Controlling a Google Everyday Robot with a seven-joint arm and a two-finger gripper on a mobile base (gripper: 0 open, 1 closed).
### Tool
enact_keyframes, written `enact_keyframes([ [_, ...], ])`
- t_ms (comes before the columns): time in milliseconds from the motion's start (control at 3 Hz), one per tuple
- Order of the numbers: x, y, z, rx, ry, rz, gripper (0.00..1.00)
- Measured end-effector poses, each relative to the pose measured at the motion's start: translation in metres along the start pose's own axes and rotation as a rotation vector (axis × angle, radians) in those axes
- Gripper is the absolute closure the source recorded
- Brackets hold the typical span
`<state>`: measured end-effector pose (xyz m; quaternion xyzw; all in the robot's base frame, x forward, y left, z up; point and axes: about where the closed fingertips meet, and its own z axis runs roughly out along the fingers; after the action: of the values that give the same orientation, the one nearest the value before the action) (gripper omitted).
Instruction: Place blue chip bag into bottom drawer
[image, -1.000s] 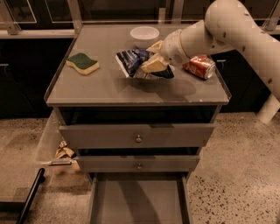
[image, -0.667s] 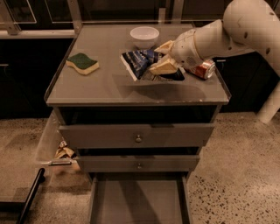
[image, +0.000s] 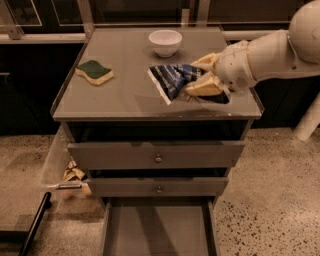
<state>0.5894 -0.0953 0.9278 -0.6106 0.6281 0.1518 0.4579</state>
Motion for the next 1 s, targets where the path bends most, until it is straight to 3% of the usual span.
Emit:
enact_keyframes([
  [333,0.024,0.019,-0.006,-0.013,0.026,0.036,1.0],
  [667,0.024,0.019,-0.006,-0.013,0.026,0.036,1.0],
  [1000,0.036,0.04,-0.007,-0.007,0.029,0.058,1.0],
])
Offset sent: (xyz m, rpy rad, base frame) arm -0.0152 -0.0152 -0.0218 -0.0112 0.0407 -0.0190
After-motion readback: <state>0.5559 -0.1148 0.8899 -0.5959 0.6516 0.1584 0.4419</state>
